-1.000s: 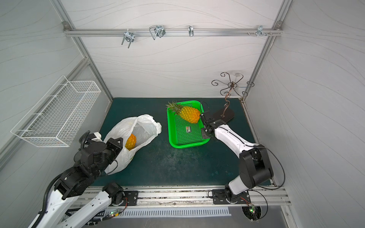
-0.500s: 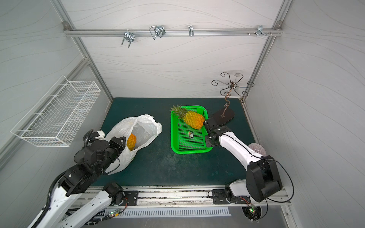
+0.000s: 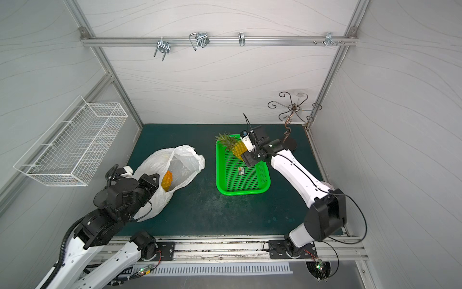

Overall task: Place the pineapple into a plastic bag & tie a knot
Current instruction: Pick up the pineapple from the basket.

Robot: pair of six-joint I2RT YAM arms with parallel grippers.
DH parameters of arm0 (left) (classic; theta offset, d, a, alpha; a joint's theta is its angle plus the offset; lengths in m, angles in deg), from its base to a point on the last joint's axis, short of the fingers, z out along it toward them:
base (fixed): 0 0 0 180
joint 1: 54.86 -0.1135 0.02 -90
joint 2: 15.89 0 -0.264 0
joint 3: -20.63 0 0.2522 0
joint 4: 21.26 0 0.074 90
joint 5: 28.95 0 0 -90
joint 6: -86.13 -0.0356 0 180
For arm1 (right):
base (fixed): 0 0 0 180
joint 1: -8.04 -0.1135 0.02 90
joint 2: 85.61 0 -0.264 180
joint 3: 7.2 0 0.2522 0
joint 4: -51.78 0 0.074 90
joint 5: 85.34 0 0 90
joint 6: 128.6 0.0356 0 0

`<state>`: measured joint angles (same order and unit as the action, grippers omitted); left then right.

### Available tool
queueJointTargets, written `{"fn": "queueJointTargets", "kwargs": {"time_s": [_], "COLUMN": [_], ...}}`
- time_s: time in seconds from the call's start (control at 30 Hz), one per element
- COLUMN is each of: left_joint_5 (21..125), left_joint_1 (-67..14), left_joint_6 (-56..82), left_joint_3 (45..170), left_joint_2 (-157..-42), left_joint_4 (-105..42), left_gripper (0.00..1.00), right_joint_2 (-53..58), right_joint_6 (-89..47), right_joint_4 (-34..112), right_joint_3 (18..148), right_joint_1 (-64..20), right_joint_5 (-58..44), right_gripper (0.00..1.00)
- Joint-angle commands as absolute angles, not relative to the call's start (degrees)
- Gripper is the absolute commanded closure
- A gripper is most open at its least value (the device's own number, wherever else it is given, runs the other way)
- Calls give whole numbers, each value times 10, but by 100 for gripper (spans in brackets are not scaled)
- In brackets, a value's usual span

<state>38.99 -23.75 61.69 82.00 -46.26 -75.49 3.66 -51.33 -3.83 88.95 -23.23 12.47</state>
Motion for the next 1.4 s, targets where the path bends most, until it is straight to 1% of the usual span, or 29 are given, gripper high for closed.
{"fn": "queueJointTargets", "kwargs": {"time_s": [0.0,0.13,0.2,0.33,0.43,0.63,0.77,0.87,1.07,1.13,1.2,1.37], "left_joint_5": [386,384,382,382,382,381,383,386,386,385,384,382], "left_joint_1": [-239,-239,-239,-239,-239,-239,-239,-239,-239,-239,-239,-239], "left_joint_6": [615,617,618,623,627,624,624,628,631,630,629,628], "left_joint_3": [830,832,833,835,838,854,866,873,887,890,893,895], "left_joint_2": [-464,-460,-459,-460,-461,-471,-478,-483,-488,-490,-491,-492], "left_joint_4": [-744,-752,-754,-761,-769,-786,-800,-813,-831,-834,-835,-835], "left_gripper": [100,100,100,100,100,100,100,100,100,100,100,100], "right_joint_2": [89,149,180,246,283,346,380,406,441,451,457,451], "right_joint_6": [-610,-681,-702,-728,-758,-789,-805,-807,-810,-814,-815,-805], "right_joint_4": [16,75,80,95,115,114,145,155,187,194,197,196], "right_joint_3": [935,962,989,1046,1073,1120,1132,1151,1162,1164,1166,1161], "right_joint_1": [-239,-258,-262,-261,-262,-262,-262,-261,-263,-264,-263,-262], "right_joint_5": [57,39,40,59,70,74,101,124,161,175,180,172], "right_gripper": [23,18,17,17,14,12,11,12,18,23,30,56]}}
